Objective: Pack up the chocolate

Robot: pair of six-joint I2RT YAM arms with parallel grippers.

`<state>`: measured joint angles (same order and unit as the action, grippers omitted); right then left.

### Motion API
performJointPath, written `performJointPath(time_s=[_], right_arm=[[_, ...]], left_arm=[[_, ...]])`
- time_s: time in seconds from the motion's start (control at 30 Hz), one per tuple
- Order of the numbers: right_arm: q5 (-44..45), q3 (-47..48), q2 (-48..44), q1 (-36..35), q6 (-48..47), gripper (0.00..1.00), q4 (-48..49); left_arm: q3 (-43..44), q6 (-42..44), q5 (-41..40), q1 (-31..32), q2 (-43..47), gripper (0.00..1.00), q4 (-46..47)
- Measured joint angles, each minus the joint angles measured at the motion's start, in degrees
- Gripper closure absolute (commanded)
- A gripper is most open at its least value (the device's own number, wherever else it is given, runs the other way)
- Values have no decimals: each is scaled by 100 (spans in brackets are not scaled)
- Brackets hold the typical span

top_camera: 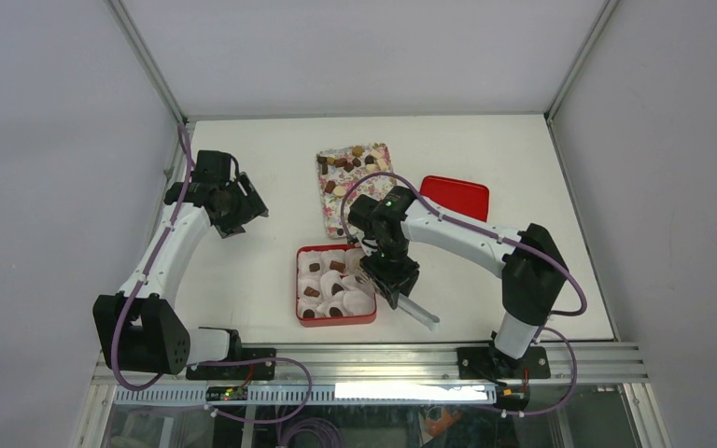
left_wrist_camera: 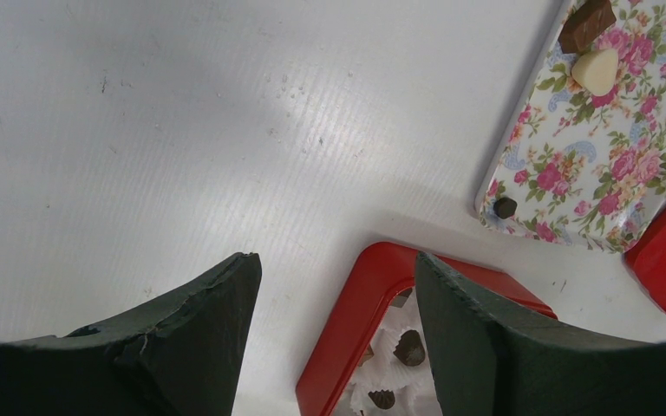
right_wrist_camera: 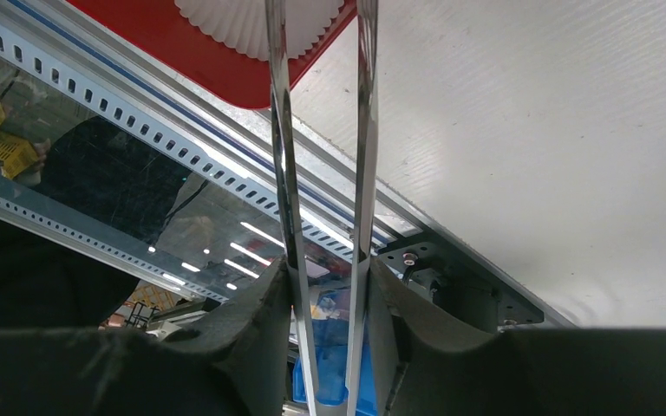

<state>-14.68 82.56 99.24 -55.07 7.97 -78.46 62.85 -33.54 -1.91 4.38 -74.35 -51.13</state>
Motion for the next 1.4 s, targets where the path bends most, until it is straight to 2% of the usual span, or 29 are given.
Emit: performJointPath(time_s=[0.2, 0.4, 0.53, 0.73, 0.83, 0.93, 1.13, 1.4], right_arm=[[33, 0, 0, 0, -11, 62, 0], [76, 28, 0, 0, -13, 65, -20], [223, 503, -4, 107, -52, 65, -122], [634, 1709, 101, 1121, -146, 64, -157], [925, 2555, 608, 1692, -192, 64, -181], [1067, 3167, 1314, 1971, -210, 64, -166], [1191, 4256, 2846, 2203, -140, 62, -136], [1342, 5101, 3639, 2361, 22, 60, -127]], left_arm=[[0, 0, 2, 2, 0, 32, 2], [0, -2, 0, 0, 0, 32, 4], [0, -2, 0, 0, 0, 32, 4], [0, -2, -4, 0, 0, 32, 7], [0, -2, -13, 0, 0, 32, 7], [0, -2, -66, 0, 4, 32, 7], [0, -2, -109, 0, 17, 31, 4], [0, 0, -116, -37, 17, 32, 4]])
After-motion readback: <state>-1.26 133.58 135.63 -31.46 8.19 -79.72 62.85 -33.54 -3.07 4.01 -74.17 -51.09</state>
